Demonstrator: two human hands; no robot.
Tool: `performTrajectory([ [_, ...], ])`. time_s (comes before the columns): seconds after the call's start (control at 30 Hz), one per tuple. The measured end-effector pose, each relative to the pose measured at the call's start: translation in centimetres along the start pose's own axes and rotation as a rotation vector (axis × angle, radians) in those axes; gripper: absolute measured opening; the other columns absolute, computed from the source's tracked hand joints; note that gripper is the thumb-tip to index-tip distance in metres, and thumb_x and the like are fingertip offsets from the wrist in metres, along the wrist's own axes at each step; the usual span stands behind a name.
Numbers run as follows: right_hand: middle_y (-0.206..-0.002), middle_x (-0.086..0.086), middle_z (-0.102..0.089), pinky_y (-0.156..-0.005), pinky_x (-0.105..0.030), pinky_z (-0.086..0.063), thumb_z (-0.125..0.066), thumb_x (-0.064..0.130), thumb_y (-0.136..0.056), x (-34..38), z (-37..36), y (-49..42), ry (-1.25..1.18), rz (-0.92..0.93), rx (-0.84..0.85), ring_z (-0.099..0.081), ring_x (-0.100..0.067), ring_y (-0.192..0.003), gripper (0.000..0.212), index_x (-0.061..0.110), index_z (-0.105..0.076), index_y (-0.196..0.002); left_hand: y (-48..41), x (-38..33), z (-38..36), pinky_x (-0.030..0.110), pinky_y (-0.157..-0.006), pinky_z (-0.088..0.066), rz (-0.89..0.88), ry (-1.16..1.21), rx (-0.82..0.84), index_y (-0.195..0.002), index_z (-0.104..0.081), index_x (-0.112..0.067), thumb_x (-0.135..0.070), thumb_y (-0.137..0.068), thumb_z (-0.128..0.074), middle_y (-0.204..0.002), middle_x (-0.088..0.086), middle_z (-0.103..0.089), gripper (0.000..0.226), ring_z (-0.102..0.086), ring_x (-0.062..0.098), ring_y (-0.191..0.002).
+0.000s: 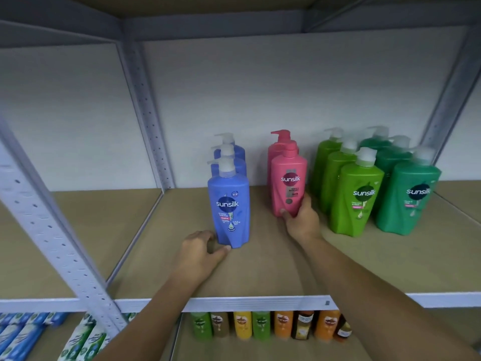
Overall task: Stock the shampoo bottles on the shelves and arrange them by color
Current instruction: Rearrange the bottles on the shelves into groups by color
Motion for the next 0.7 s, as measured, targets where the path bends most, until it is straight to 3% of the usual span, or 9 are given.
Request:
performTrajectory([
  [0.1, -0.129, -0.018, -0.065, -0.096, -0.042, -0.05, -0.073, 0.029, -0.088, 0.1, 0.2, 0.3, 0.012, -0.015, 0.035, -0.062, -0.039, -0.116, 0.07, 0.006, -0.037, -0.144, 0.0, 0.0, 0.2, 0.026, -0.073, -0.044, 0.016, 0.034, 0.022, -0.11, -0.067, -0.024, -0.058, -0.077, -0.074, -0.104, -0.006, -0.067, 0.048, -0.06, 0.014, -0.093],
  [0.17, -0.127, -0.016, -0.066, -0.094, -0.04, -0.051, -0.072, 0.03, -0.089, 0.4, 0.5, 1.4, -0.011, -0.014, 0.034, -0.062, -0.038, -0.114, 0.066, 0.008, -0.038, -0.141, 0.1, 0.0, 0.5, 0.028, -0.083, -0.05, 0.027, 0.11, 0.049, -0.119, -0.064, -0.029, -0.058, -0.076, -0.075, -0.113, -0.01, -0.066, 0.053, -0.061, 0.011, -0.102],
  [0.33, -0.11, -0.009, -0.068, -0.08, -0.029, -0.045, -0.07, 0.033, -0.091, 1.9, 0.2, 6.6, -0.045, 0.065, 0.013, -0.063, -0.033, -0.107, 0.052, 0.011, -0.051, -0.133, -0.3, -0.9, 1.2, 0.023, -0.091, -0.048, 0.042, 0.361, 0.117, -0.133, -0.049, -0.039, -0.049, -0.073, -0.082, -0.12, -0.026, -0.062, 0.069, -0.057, -0.006, -0.109],
  [0.43, -0.133, 0.001, -0.062, -0.1, -0.023, -0.04, -0.066, 0.038, -0.094, 2.9, -1.1, 8.7, -0.083, 0.142, 0.156, -0.056, -0.017, -0.126, 0.052, 0.015, -0.055, -0.139, -0.9, -1.0, 0.8, 0.032, -0.097, -0.052, 0.056, 0.5, 0.176, -0.129, -0.047, -0.045, -0.047, -0.068, -0.085, -0.118, -0.026, -0.066, 0.072, -0.061, -0.006, -0.109],
  [0.5, -0.138, 0.009, -0.059, -0.109, -0.02, -0.037, -0.066, 0.035, -0.095, 3.8, -1.7, 9.4, -0.149, 0.206, 0.28, -0.053, -0.004, -0.128, 0.05, 0.017, -0.055, -0.141, -1.3, -0.8, 0.6, 0.037, -0.098, -0.053, 0.046, 0.544, 0.198, -0.127, -0.05, -0.045, -0.046, -0.066, -0.086, -0.118, -0.025, -0.067, 0.071, -0.064, -0.002, -0.109],
  [0.6, -0.127, 0.014, -0.065, -0.106, -0.023, -0.045, -0.068, 0.028, -0.094, 4.7, -2.2, 9.7, -0.211, 0.244, 0.345, -0.058, 0.006, -0.116, 0.043, 0.022, -0.057, -0.136, -1.4, -0.8, 0.6, 0.037, -0.1, -0.053, 0.042, 0.59, 0.207, -0.126, -0.052, -0.044, -0.041, -0.067, -0.088, -0.119, -0.024, -0.068, 0.069, -0.064, -0.002, -0.11],
  [0.7, -0.121, 0.013, -0.069, -0.101, -0.026, -0.051, -0.069, 0.03, -0.093, 4.9, -2.5, 9.3, -0.179, 0.246, 0.339, -0.062, 0.005, -0.11, 0.043, 0.022, -0.058, -0.133, -1.5, -0.8, 0.4, 0.035, -0.1, -0.052, 0.053, 0.624, 0.196, -0.125, -0.054, -0.041, -0.038, -0.067, -0.09, -0.117, -0.022, -0.069, 0.069, -0.064, -0.003, -0.108],
])
Point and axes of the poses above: each hand's wrist, its own y-axis away from the middle knuckle, its own z-axis out of the back of the hand, x = y × z, the point moved 1 cm from there along -y, towards the middle knuckle
